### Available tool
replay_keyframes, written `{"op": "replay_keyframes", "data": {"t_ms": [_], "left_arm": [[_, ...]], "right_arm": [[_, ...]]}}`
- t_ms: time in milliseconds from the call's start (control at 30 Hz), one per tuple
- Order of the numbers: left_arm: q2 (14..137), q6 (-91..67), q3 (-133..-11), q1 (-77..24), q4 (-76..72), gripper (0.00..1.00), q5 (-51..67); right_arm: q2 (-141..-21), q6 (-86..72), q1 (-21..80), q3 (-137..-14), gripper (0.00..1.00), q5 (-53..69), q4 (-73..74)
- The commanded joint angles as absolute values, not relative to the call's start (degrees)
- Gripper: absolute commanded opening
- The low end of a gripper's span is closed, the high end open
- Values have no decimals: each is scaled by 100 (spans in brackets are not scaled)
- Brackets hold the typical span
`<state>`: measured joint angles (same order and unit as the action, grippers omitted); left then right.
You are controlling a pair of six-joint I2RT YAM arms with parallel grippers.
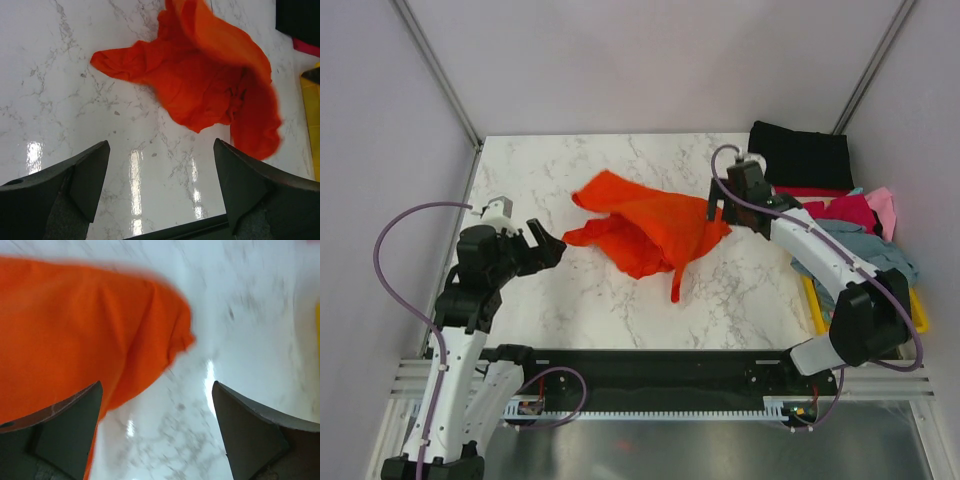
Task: Fold and stack the t-shirts
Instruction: Move the tshirt to the center of the board, then flatten the tshirt out
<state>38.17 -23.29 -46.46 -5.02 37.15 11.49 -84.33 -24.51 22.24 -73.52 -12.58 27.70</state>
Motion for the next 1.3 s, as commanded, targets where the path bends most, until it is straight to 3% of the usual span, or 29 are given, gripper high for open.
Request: {"op": "replay_keyframes", "data": {"t_ms": [0,233,367,467,600,833,1000,1267], "left_arm": [[3560,-2311,-4693,-519,3691,92,853],[4050,-2294,-4720,-527,3647,89,1204],[4350,-2294,-4790,-527,3726,87,1169],[4272,-2294,-4799,-527,3735,87,1002],[4018,-2355,-4711,-527,3727,86,783],[4025,-2347,-4702,-527,3718,86,765],[4008,-2329,-4702,-527,3700,86,870],[3973,-2329,-4676,-527,3648,86,967]], "right_arm": [[-7693,-2847,2188,-6348,98,-1793,2735],[-6444,-2979,2381,-5239,98,-546,2233],[-6485,-2953,2969,-5124,98,-115,1724],[-7389,-2769,3716,-5667,98,-289,1749],[-9213,-2479,4490,-7262,95,-501,1723],[-12142,-2118,4966,-10069,75,-342,2204],[-13095,-2153,5097,-11283,67,-404,2461],[-13649,-2101,5142,-11557,56,-712,2522]]}}
